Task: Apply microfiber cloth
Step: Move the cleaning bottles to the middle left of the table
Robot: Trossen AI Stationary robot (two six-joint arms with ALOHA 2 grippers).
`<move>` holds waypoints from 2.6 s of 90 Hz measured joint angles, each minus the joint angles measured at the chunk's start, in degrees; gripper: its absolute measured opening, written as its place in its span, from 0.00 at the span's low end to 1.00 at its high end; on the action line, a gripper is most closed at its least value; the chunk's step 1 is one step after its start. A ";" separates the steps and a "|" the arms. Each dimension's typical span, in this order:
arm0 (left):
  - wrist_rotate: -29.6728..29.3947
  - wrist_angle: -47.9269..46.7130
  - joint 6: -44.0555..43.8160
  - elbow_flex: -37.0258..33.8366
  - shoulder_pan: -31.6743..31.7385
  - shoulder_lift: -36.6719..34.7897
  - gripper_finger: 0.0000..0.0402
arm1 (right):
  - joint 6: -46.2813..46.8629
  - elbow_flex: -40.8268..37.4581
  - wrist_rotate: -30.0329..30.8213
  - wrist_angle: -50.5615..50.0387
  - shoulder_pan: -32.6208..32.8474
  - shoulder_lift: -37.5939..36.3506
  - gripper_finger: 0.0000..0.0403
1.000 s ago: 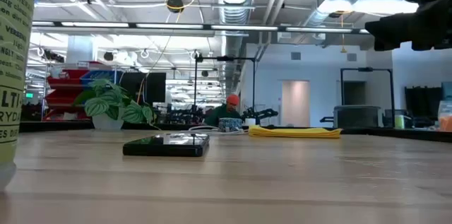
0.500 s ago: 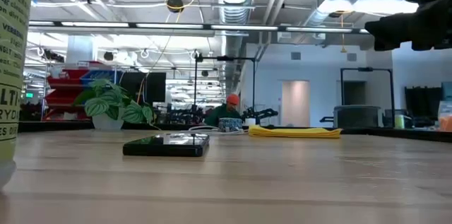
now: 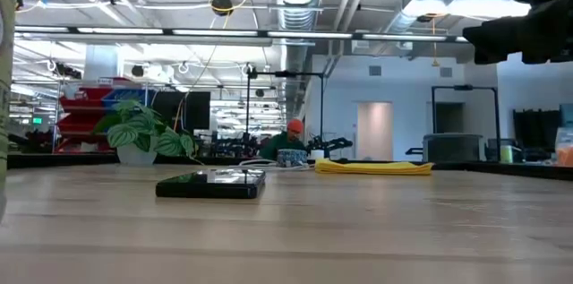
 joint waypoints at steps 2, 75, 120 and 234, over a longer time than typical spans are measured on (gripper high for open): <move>0.25 -0.43 1.77 0.00 0.46 -0.06 0.10 | 0.00 0.00 0.00 0.00 0.00 0.00 0.32; 12.62 -0.41 49.61 -3.45 12.57 -4.61 0.10 | 0.00 0.00 0.00 0.00 0.00 0.02 0.32; 10.69 0.12 56.59 -7.36 5.12 -6.18 0.10 | 0.00 0.00 0.00 0.00 0.00 0.00 0.32; 1.29 0.65 75.20 -29.40 23.92 -22.51 0.10 | 0.00 0.00 0.00 0.00 0.00 0.00 0.32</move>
